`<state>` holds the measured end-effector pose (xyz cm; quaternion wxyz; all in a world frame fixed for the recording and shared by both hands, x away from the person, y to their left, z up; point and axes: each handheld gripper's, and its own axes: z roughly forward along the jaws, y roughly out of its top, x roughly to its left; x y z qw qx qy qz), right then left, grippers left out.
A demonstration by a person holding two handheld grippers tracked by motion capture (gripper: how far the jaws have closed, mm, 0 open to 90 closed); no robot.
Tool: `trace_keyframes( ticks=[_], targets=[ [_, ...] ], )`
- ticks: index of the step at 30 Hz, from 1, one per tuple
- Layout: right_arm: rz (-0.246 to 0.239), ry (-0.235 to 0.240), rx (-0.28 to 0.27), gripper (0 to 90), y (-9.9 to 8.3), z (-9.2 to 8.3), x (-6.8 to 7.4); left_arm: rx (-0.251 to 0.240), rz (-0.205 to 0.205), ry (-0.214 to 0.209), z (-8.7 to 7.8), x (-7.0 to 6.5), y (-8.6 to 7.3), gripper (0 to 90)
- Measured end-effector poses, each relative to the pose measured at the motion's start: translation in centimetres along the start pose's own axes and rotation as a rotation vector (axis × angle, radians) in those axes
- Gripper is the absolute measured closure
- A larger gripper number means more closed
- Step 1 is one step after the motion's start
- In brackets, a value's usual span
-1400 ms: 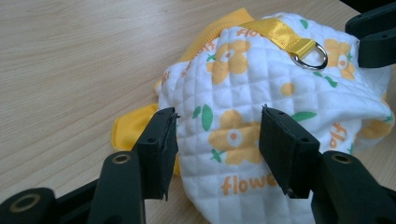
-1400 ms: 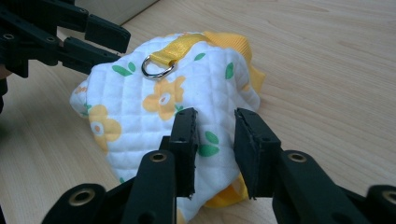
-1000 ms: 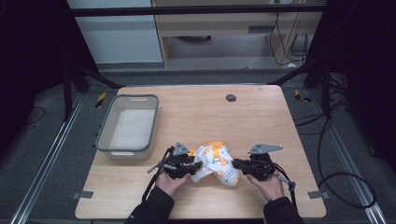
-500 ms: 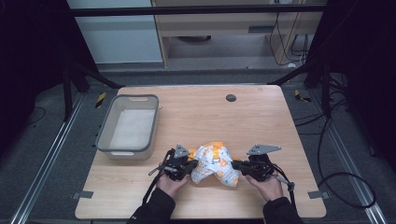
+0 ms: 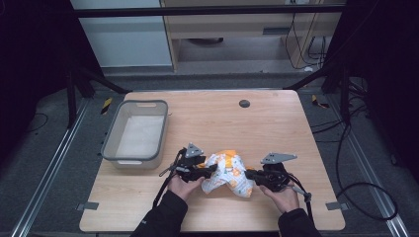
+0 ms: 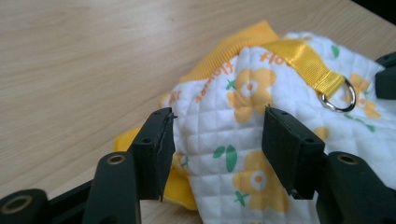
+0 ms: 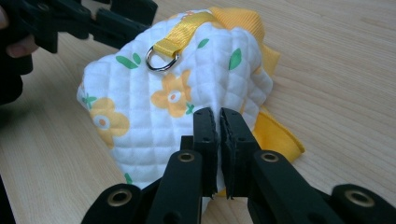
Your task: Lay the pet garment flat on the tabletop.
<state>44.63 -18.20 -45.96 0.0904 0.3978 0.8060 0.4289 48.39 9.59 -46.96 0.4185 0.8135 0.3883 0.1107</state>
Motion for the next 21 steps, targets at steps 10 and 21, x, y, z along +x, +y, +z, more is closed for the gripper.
trace_keyframes(
  ticks=[10,21],
  targets=[
    [-0.011,-0.005,0.015,85.2,-0.07,0.36,0.11,0.047,0.020,0.005,1.18,-0.25,-0.86,59.1],
    [-0.006,0.001,0.022,85.0,-0.11,0.42,0.21,0.064,0.017,0.014,0.78,-0.05,-1.04,86.6]
  ],
)
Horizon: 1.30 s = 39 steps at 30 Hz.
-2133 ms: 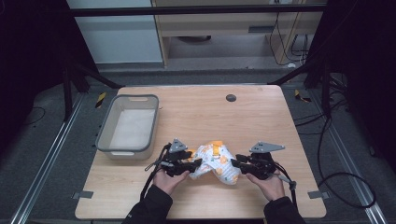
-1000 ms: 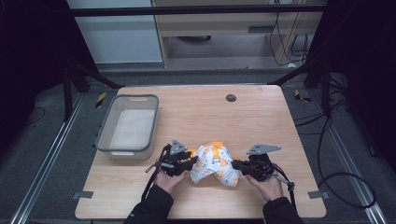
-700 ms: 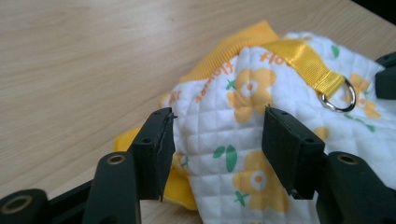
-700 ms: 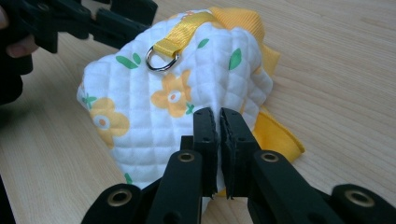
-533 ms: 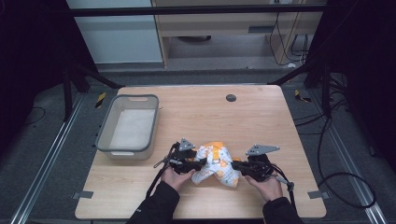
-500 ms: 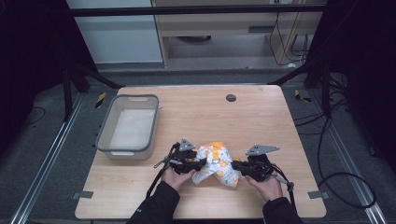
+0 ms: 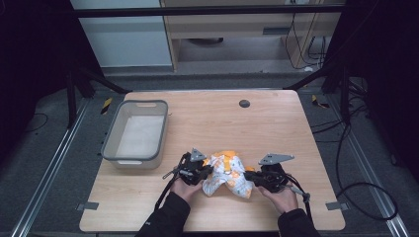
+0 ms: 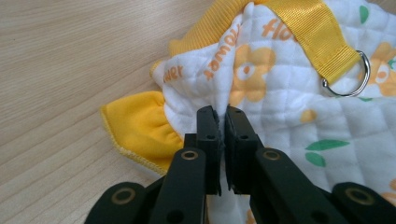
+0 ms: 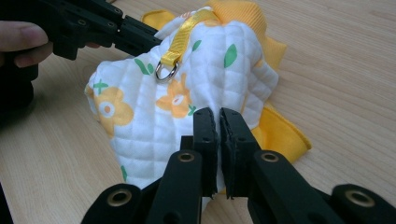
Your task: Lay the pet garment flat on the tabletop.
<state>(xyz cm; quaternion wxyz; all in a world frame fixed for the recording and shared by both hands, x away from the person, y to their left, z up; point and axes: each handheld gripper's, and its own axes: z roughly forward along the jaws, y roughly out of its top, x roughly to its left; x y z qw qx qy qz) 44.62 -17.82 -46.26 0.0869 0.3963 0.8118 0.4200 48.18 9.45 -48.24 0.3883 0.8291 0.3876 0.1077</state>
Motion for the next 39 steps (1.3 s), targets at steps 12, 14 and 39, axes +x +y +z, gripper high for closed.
trace_keyframes(
  ticks=[12,14,39],
  targets=[
    [0.016,0.005,-0.122,74.5,1.1,-0.7,-0.3,-0.032,0.072,0.013,-2.4,-0.5,0.5,88.0],
    [0.031,0.002,-0.132,73.1,1.4,-0.5,-0.3,-0.030,0.078,0.013,-2.7,-0.5,0.5,88.0],
    [0.015,-0.014,-0.110,88.6,1.4,0.0,-0.1,-0.086,0.076,-0.003,-4.4,-0.8,0.6,88.0]
  ],
)
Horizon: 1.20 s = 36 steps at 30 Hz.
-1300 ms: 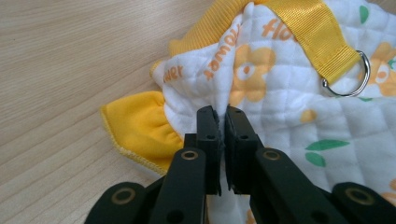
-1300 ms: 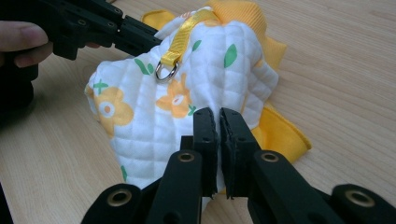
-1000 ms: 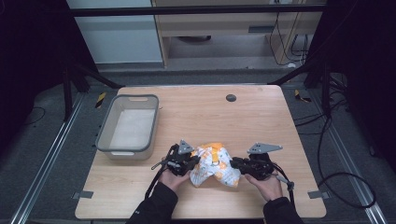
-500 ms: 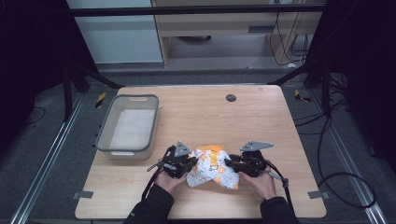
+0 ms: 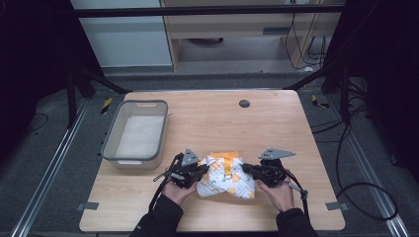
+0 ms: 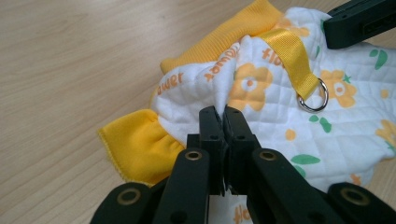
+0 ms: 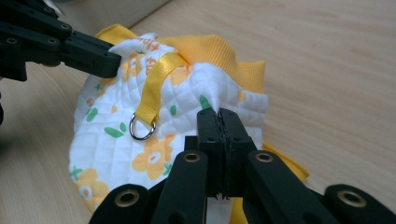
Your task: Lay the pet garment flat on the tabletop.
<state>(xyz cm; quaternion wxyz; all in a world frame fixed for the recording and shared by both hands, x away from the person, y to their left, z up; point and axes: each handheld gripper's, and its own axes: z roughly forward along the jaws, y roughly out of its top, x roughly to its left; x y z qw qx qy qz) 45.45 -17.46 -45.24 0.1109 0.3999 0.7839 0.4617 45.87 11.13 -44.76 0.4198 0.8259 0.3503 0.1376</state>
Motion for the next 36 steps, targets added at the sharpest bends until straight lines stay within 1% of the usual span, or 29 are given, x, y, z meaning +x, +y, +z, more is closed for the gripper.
trace_keyframes(
  ticks=[2,4,7,9,12,13,14,15,16,19,21,26,28,30,32,33,35,36],
  targets=[
    [-0.008,-0.004,-0.027,88.7,0.3,-0.4,0.2,-0.016,0.003,0.000,-0.5,-0.1,0.3,88.0],
    [-0.023,-0.011,-0.046,88.8,0.6,-0.8,0.5,-0.028,0.016,0.007,-1.0,-0.2,0.7,87.9],
    [-0.032,-0.016,-0.068,89.0,1.1,-1.2,0.7,-0.044,0.023,0.013,-1.8,-0.3,1.3,88.0],
    [-0.032,-0.016,-0.077,89.0,1.4,-1.4,0.9,-0.066,0.022,0.022,-2.4,-0.3,2.0,88.0],
    [-0.039,-0.020,-0.106,89.0,2.0,-1.8,1.1,-0.087,0.040,0.036,-3.2,-0.5,2.9,87.9],
    [-0.044,-0.024,-0.114,89.0,2.3,-2.0,1.1,-0.087,0.040,0.036,-3.2,-0.5,2.9,88.0],
    [-0.048,-0.027,-0.125,89.0,2.6,-2.1,1.1,-0.104,0.047,0.040,-3.6,-0.6,3.4,87.9],
    [-0.048,-0.027,-0.125,89.0,2.6,-2.1,1.1,-0.104,0.047,0.040,-3.6,-0.6,3.4,88.0],
    [-0.048,-0.030,-0.143,89.0,3.2,-2.5,1.1,-0.117,0.048,0.042,-4.0,-0.5,4.0,88.0],
    [-0.053,-0.039,-0.166,89.0,4.1,-2.8,1.0,-0.140,0.054,0.053,-4.6,-0.4,5.1,87.9],
    [-0.055,-0.052,-0.180,88.9,4.8,-2.8,1.0,-0.159,0.051,0.061,-4.8,-0.3,5.7,87.9],
    [-0.042,-0.097,-0.226,88.9,6.0,-1.8,-0.1,-0.192,0.030,0.090,-4.1,0.5,7.0,87.9],
    [-0.038,-0.121,-0.242,88.9,6.5,-1.2,-0.6,-0.203,0.025,0.111,-3.6,1.0,7.7,87.8],
    [-0.031,-0.139,-0.257,88.9,6.9,-0.6,-1.2,-0.218,0.008,0.121,-3.1,1.4,8.3,87.8],
    [-0.023,-0.158,-0.266,88.9,7.3,0.0,-1.7,-0.220,-0.003,0.136,-2.4,1.8,8.8,87.7],
    [-0.023,-0.158,-0.266,88.9,7.3,0.0,-1.7,-0.220,-0.003,0.136,-2.4,1.8,8.8,87.7],
    [-0.014,-0.174,-0.270,88.9,7.7,0.5,-2.2,-0.207,0.004,0.157,-1.6,2.2,9.3,87.7],
    [-0.006,-0.189,-0.276,88.9,7.9,0.8,-2.7,-0.206,0.007,0.159,-1.4,2.3,9.6,87.7]
  ],
)
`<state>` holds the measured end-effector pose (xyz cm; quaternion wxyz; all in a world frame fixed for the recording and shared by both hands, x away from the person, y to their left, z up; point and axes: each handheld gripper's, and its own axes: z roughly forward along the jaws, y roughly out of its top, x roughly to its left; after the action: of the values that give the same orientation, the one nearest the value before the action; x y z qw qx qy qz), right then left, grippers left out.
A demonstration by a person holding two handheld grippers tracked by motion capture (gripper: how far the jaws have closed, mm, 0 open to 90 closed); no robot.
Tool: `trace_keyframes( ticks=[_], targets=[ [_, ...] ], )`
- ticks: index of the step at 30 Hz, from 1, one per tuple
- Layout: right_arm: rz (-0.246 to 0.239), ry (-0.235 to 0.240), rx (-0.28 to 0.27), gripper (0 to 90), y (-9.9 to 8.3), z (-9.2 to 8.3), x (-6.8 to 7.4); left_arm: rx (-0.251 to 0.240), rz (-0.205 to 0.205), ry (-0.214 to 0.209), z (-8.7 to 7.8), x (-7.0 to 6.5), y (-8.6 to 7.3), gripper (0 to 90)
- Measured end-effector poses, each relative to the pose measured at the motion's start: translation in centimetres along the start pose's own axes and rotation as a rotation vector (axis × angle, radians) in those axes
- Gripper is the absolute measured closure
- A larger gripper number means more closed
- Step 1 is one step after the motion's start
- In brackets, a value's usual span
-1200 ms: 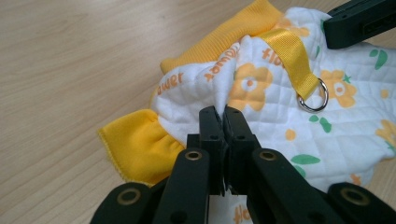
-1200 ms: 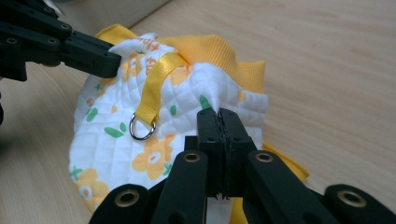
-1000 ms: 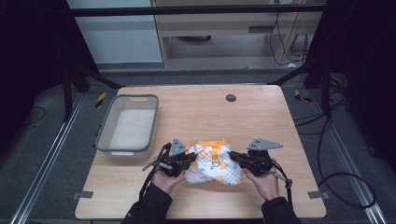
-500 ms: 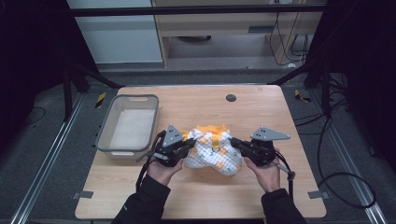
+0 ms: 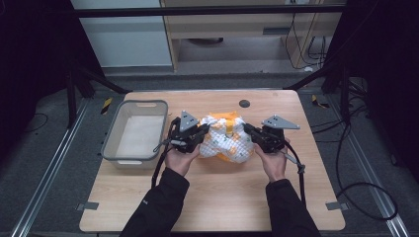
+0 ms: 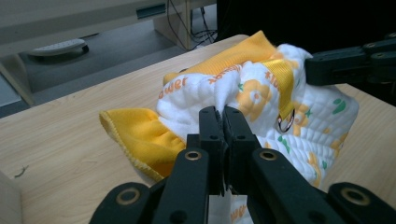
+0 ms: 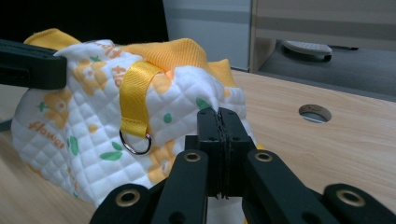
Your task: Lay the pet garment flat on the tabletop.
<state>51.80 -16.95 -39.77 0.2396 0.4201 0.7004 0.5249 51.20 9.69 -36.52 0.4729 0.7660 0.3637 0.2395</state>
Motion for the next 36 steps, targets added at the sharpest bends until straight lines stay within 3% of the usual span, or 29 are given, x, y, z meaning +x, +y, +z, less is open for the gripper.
trace_keyframes(
  ticks=[3,7,14,18,20,22,23,24,27,28,29,36],
  targets=[
    [0.002,-0.005,0.001,88.9,0.0,0.0,-0.2,-0.009,-0.001,-0.005,-0.1,-0.2,0.0,87.7],
    [-0.033,0.009,-0.020,88.9,0.2,-1.8,0.5,-0.037,0.037,-0.014,-1.6,-1.1,0.0,87.8],
    [-0.070,0.049,-0.087,89.0,1.7,-5.4,2.5,-0.120,0.082,-0.033,-6.0,-2.5,1.9,87.8],
    [-0.078,0.060,-0.100,88.9,2.7,-6.1,3.2,-0.110,0.086,-0.022,-6.7,-2.4,3.0,87.8],
    [-0.069,0.049,-0.092,88.9,3.0,-5.5,3.1,-0.103,0.082,-0.016,-6.3,-2.2,3.1,87.7],
    [-0.050,0.033,-0.073,88.9,2.9,-4.1,2.4,-0.069,0.058,0.002,-4.4,-1.0,2.9,87.6],
    [-0.050,0.033,-0.073,88.9,2.9,-4.1,2.4,-0.069,0.058,0.002,-4.4,-1.0,2.9,87.6],
    [-0.026,0.015,-0.052,88.8,2.4,-2.3,1.6,-0.041,0.022,0.012,-2.2,0.0,2.3,87.6],
    [-0.012,-0.016,-0.012,88.8,1.3,0.3,0.6,0.006,0.019,0.041,0.3,0.8,1.5,87.5],
    [-0.012,-0.016,-0.012,88.8,1.3,0.3,0.6,0.006,0.019,0.041,0.3,0.8,1.5,87.5],
    [-0.001,-0.031,0.009,88.7,0.5,2.0,-0.1,0.026,0.007,0.054,1.6,1.2,1.1,87.4],
    [-0.002,-0.076,0.047,88.7,-0.6,3.9,-1.2,0.038,-0.033,0.069,4.0,1.8,0.1,87.3]
  ],
)
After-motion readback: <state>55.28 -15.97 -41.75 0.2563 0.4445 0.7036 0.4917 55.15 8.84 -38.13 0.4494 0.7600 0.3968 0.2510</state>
